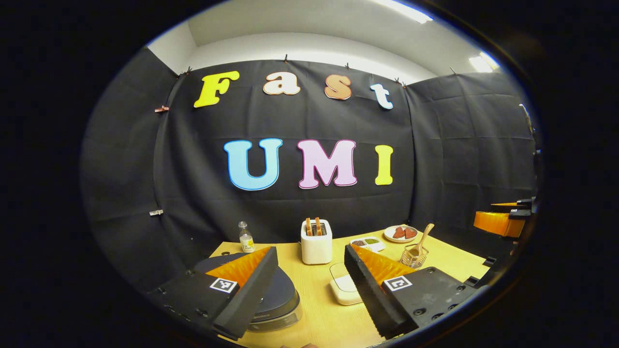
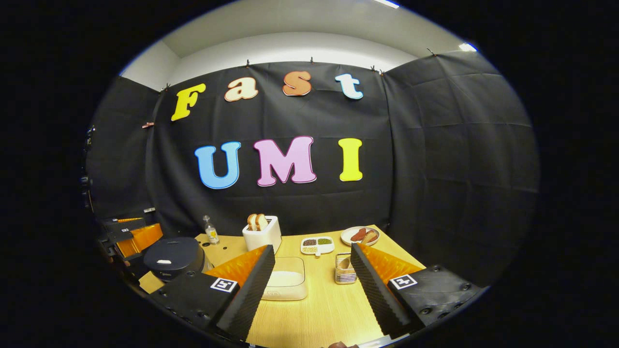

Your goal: Close the left gripper, press the button to open the rice cooker; take a wooden spoon from the chopstick holder with the right hand, scoop a spoonful of rice and pour it into the rice cooker, then put the wooden spoon back into the chopstick holder.

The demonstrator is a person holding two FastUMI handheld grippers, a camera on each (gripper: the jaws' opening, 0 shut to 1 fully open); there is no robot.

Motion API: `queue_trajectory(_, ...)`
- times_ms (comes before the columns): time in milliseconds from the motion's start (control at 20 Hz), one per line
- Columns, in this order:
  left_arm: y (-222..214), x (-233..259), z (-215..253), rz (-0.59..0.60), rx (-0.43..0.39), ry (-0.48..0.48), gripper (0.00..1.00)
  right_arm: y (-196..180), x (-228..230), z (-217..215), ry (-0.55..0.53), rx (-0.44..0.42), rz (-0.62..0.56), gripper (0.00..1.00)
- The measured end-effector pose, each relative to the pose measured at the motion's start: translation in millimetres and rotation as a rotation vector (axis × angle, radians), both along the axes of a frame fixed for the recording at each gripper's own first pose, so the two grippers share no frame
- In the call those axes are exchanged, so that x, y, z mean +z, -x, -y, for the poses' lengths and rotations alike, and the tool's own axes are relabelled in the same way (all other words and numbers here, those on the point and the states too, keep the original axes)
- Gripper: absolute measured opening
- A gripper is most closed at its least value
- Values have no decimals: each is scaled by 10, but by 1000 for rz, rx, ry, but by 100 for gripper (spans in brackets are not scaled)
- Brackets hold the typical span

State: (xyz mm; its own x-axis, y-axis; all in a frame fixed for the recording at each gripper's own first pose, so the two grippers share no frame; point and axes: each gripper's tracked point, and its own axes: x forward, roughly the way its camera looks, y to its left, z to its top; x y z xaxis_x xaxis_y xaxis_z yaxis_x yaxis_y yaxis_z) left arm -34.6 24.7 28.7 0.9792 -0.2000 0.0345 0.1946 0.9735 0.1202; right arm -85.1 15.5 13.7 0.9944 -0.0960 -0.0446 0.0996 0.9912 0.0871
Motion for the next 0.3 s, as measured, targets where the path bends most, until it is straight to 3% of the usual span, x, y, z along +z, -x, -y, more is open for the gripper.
queue_trajectory(300,45,-256,55,-74,-2,42,95,-53,-141,-110,-3,16,-25,99)
